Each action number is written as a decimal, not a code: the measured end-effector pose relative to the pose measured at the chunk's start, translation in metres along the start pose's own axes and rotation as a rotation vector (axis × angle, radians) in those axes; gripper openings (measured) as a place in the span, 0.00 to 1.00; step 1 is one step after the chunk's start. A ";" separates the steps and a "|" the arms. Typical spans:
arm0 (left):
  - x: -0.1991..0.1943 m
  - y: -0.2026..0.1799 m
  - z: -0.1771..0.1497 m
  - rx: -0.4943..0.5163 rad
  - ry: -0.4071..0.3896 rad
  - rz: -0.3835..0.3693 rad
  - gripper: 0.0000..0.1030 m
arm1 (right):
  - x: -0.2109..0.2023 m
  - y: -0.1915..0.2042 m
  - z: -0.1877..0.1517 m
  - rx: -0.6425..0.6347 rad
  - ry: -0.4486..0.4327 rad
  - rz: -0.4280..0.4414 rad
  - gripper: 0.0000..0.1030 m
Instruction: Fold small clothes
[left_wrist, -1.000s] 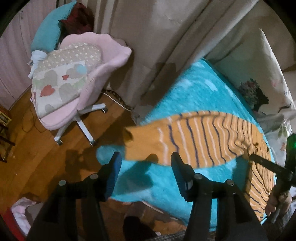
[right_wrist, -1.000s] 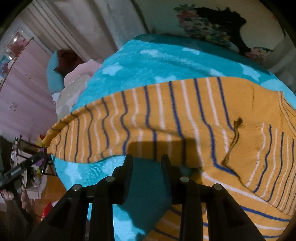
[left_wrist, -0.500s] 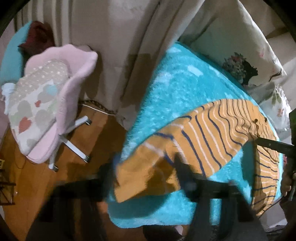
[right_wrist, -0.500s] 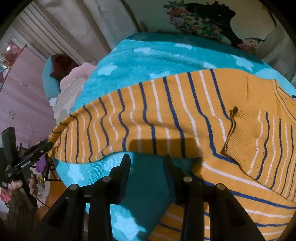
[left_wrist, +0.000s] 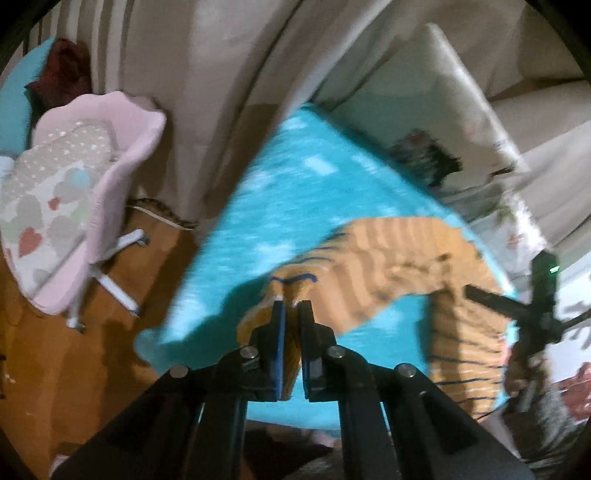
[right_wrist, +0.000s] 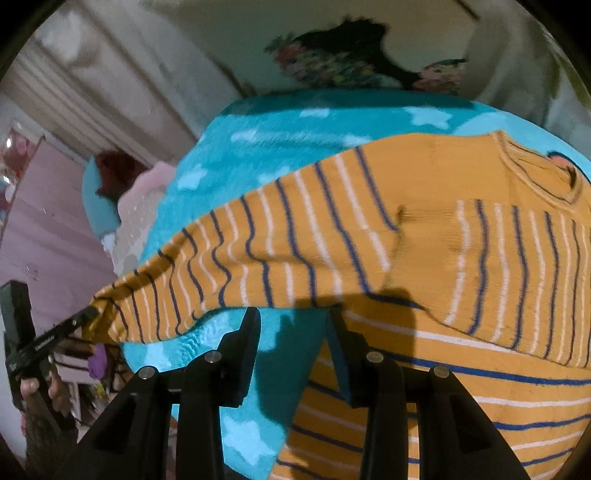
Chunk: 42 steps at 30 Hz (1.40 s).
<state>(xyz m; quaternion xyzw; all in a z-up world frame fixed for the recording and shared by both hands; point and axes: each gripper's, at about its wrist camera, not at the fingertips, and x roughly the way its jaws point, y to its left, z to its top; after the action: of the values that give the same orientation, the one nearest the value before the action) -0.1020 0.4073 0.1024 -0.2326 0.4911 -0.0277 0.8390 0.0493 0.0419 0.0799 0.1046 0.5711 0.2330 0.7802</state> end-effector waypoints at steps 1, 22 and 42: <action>-0.004 -0.016 -0.001 0.005 -0.012 -0.028 0.06 | -0.007 -0.009 -0.001 0.015 -0.015 0.008 0.39; 0.116 -0.403 -0.105 0.384 0.144 -0.288 0.15 | -0.163 -0.262 -0.063 0.276 -0.149 0.003 0.39; 0.051 -0.213 -0.130 -0.089 0.024 0.090 0.49 | -0.034 -0.123 -0.057 -0.107 0.126 0.104 0.58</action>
<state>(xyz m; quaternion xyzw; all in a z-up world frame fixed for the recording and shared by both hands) -0.1457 0.1559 0.0966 -0.2471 0.5116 0.0292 0.8224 0.0173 -0.0876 0.0373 0.0776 0.5994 0.3094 0.7341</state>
